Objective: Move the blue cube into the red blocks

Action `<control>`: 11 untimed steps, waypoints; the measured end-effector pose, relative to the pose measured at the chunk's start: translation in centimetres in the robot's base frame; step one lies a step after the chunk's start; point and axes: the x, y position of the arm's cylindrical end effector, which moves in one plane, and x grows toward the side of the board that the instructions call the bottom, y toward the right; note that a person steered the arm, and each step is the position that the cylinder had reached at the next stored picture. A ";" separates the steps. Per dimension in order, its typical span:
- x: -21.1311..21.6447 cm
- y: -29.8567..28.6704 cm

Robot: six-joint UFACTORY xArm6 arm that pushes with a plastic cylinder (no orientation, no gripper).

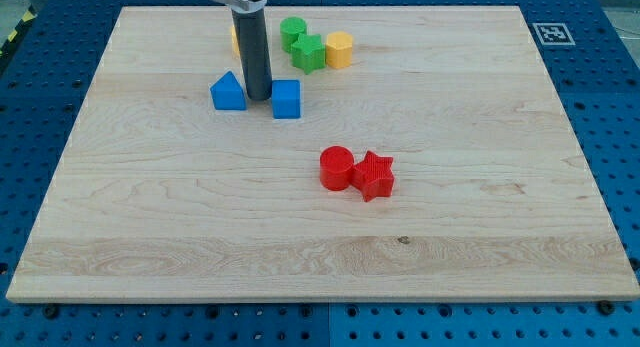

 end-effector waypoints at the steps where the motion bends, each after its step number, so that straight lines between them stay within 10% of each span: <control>1: 2.3 3.1; 8: 6.7 11.8; 11: 0.3 6.3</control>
